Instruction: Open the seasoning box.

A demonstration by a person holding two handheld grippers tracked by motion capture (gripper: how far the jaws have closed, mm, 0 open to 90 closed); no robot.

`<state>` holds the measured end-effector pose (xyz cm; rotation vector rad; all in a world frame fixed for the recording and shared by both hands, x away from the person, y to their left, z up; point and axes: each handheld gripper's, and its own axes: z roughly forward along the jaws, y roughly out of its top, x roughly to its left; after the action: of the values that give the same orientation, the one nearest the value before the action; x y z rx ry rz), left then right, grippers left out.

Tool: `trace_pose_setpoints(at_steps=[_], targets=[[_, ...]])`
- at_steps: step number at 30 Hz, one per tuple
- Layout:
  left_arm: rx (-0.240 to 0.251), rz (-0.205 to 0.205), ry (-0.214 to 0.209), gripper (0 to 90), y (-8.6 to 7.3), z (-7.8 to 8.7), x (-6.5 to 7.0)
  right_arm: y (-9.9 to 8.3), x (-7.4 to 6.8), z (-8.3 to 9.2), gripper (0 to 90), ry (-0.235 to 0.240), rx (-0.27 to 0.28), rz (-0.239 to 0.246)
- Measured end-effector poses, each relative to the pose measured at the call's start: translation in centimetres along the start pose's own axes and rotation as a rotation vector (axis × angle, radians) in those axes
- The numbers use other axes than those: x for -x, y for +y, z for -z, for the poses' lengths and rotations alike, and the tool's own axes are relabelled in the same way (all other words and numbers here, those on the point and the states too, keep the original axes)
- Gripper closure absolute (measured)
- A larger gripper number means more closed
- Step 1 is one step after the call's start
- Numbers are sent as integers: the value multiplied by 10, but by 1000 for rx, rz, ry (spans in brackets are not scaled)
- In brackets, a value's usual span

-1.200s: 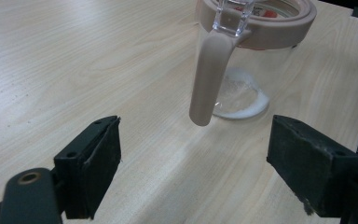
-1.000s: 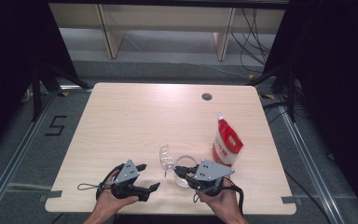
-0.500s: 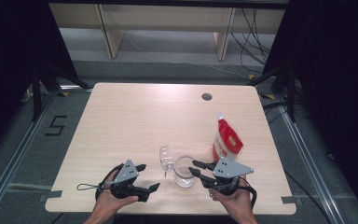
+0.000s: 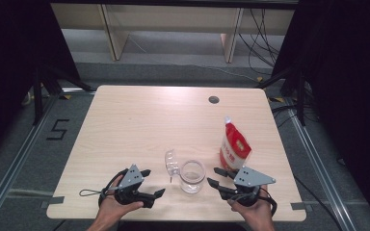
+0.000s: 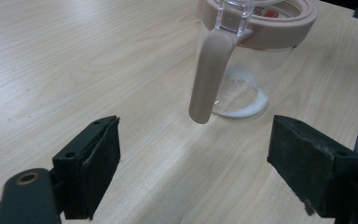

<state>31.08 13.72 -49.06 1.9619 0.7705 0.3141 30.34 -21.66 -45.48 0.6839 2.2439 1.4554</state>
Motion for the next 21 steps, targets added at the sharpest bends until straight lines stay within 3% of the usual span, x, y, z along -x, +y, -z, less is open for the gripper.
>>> trace_pose_setpoints(at_steps=[1, 2, 8, 10, 15, 16, 19, 21], targets=[[0, -8, 2, 165, 0, 0, -1, -2, -2, 1, 547, -7, 0, -22], [3, -1, 2, 165, 1, 0, -1, -3, 0, 2, 536, -14, 1, -11], [0, -7, -2, 164, 3, -1, -1, -13, 1, 8, 503, -16, -20, -49], [5, 10, -4, 164, 3, -2, 0, -16, 1, 10, 496, -12, -41, -64], [4, 8, -8, 164, 3, -4, -1, -23, 4, 17, 486, -33, -41, -65], [6, 9, -11, 164, 3, -4, -1, -24, 2, 19, 483, -28, -47, -93], [6, 12, -9, 164, 3, -3, 0, -27, 4, 22, 466, -47, -53, -73], [6, 9, -10, 164, 3, -3, 0, -29, 2, 24, 460, -45, -59, -110]])
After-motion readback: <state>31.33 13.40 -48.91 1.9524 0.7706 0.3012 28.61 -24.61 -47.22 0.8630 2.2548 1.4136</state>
